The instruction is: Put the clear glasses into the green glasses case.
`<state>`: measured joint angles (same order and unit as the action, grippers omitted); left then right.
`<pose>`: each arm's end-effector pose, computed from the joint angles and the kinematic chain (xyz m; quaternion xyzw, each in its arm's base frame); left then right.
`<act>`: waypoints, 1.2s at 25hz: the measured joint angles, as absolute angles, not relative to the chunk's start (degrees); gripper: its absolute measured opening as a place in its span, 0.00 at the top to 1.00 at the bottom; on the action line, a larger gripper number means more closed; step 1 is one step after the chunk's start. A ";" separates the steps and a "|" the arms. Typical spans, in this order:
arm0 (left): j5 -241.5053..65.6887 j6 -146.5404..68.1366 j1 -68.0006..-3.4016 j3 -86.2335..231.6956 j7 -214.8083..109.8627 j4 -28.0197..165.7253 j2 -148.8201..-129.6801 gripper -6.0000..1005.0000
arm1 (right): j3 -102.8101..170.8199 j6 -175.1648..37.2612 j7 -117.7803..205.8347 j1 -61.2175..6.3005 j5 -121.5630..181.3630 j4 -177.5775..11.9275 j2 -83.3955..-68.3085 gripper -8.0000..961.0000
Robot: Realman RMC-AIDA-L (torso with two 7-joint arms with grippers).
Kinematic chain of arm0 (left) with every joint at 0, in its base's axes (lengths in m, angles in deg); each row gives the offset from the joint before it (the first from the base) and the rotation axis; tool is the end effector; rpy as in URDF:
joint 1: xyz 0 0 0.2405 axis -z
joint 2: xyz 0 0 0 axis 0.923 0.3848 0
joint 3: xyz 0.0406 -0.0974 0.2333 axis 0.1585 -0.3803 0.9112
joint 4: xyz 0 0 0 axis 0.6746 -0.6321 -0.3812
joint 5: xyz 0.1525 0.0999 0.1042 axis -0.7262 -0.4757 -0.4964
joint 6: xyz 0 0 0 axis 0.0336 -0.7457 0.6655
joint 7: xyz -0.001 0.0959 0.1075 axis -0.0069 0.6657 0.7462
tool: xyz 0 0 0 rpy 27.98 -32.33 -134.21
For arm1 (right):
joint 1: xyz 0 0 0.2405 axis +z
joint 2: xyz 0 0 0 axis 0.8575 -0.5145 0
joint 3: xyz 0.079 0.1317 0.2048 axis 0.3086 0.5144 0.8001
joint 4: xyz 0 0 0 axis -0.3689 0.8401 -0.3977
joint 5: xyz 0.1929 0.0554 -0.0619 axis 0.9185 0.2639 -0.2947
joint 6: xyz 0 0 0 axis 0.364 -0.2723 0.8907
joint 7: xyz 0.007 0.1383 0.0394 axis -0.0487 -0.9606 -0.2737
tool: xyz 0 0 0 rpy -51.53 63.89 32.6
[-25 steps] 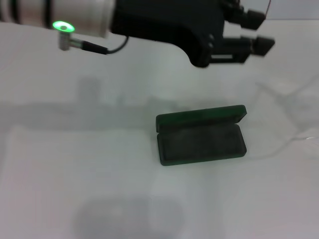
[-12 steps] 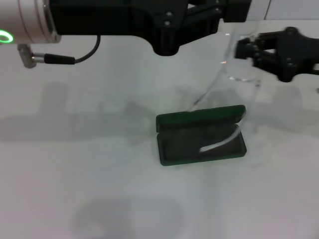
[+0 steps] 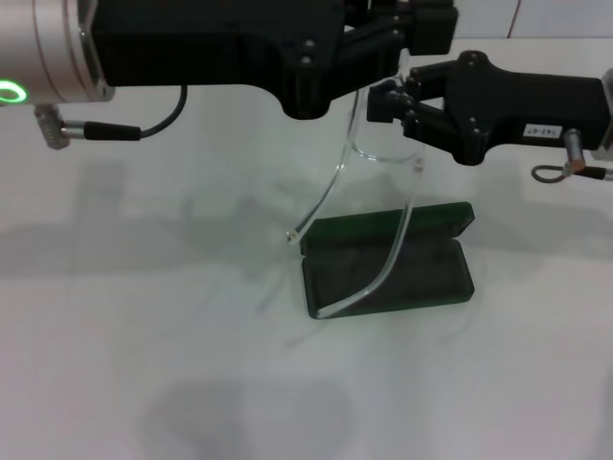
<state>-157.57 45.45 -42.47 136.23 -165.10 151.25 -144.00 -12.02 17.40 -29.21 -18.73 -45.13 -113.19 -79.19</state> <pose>-0.0739 0.3020 0.0638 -0.9285 -0.0634 -0.3658 0.0053 0.1579 0.3632 0.0120 -0.9209 0.0705 0.3798 0.0526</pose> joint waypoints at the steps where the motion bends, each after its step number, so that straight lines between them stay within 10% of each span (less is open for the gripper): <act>1: -157.57 45.45 -42.40 136.12 -164.78 150.63 -143.96 0.94 | -12.23 17.37 -29.19 -18.72 -44.78 -113.23 -79.18 0.87; 30: -156.77 44.97 -41.98 133.61 -154.80 140.87 -143.91 0.94 | -12.14 19.51 -28.46 -19.24 -40.19 -113.73 -78.80 0.87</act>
<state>-156.77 44.97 -41.98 133.61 -154.80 140.87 -143.91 -12.14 19.51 -28.46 -19.24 -40.19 -113.73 -78.80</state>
